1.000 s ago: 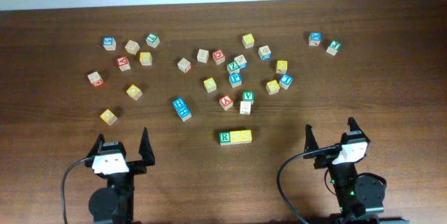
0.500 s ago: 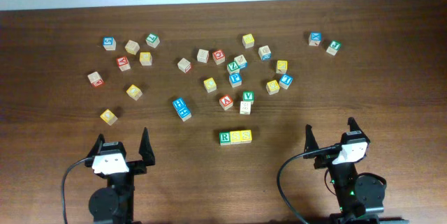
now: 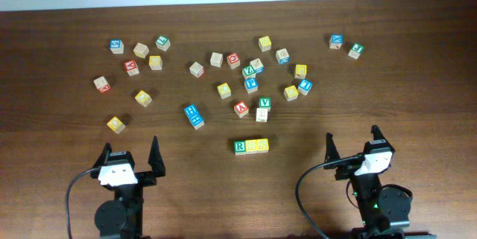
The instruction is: Spell out RSS
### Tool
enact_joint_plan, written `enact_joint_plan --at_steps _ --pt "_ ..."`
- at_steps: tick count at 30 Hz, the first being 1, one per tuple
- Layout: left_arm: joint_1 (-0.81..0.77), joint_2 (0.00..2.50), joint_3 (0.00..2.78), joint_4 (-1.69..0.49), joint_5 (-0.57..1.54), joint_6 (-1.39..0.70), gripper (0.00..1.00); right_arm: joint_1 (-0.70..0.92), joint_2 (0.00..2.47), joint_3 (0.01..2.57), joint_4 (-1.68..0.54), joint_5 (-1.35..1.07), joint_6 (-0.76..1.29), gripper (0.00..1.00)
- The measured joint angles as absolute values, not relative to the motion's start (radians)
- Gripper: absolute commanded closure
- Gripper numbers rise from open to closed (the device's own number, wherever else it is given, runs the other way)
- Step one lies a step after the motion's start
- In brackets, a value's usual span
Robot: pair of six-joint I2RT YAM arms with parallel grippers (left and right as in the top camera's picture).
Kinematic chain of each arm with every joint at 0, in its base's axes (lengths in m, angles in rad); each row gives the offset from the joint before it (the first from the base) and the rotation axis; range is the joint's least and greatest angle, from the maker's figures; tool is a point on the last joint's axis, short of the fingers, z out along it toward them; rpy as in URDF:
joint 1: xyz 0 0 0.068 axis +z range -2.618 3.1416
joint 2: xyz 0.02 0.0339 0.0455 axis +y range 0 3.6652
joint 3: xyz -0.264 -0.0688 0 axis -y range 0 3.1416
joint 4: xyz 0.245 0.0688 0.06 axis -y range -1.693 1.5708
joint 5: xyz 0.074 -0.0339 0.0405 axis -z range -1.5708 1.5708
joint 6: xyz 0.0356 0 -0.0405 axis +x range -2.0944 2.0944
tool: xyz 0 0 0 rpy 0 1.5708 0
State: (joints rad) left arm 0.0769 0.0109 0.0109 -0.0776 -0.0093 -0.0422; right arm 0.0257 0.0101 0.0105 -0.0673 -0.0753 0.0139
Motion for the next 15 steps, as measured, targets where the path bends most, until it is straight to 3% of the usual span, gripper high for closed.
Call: enact_joint_plan --at_steps 15 --pt "0.077 0.011 0.011 -0.077 -0.009 -0.042 0.01 0.026 0.01 0.011 -0.068 -0.067 0.014 0.02"
